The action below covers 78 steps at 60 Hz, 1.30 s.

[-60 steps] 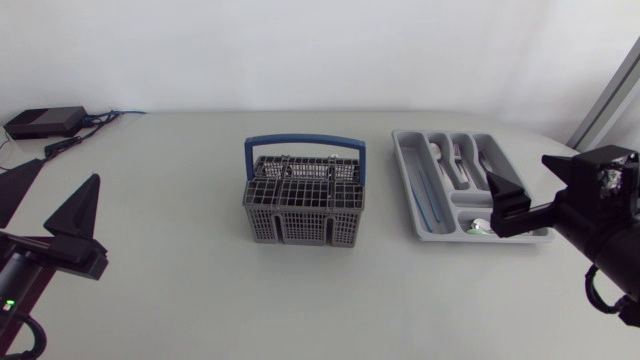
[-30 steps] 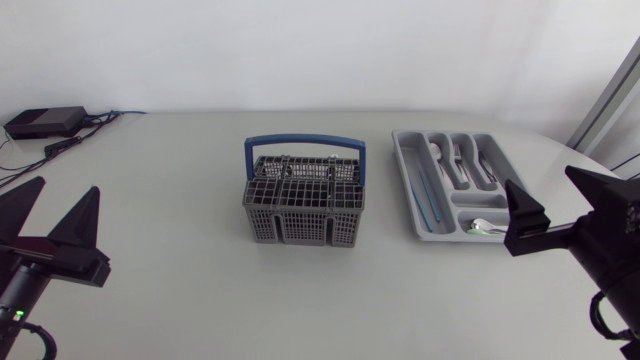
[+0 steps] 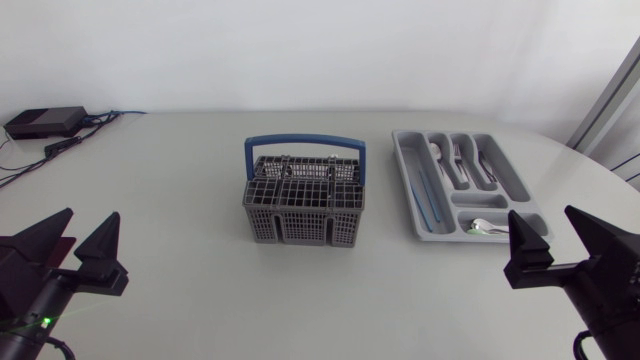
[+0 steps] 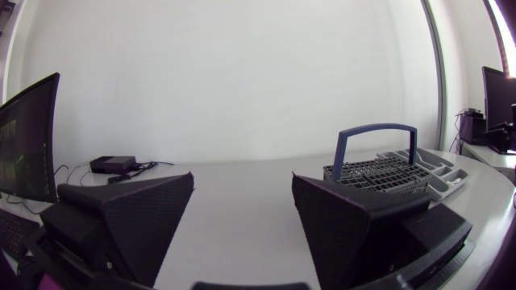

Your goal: Unload the cutlery basket into the drawer organizer.

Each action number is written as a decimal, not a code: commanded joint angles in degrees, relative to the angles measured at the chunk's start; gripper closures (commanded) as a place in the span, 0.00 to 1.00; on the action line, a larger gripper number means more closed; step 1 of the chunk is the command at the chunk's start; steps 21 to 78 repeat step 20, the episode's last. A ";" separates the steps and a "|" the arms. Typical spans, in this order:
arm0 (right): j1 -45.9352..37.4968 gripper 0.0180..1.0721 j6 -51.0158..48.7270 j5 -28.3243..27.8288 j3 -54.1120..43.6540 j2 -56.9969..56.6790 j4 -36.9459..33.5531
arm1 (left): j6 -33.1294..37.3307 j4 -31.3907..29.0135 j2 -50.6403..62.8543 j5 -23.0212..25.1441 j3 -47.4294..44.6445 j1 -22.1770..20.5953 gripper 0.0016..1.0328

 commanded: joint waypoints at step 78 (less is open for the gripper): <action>-1.26 0.05 4.78 -1.06 -4.25 -5.48 -1.61 | -3.57 -1.21 -0.73 -0.97 -2.50 0.16 0.04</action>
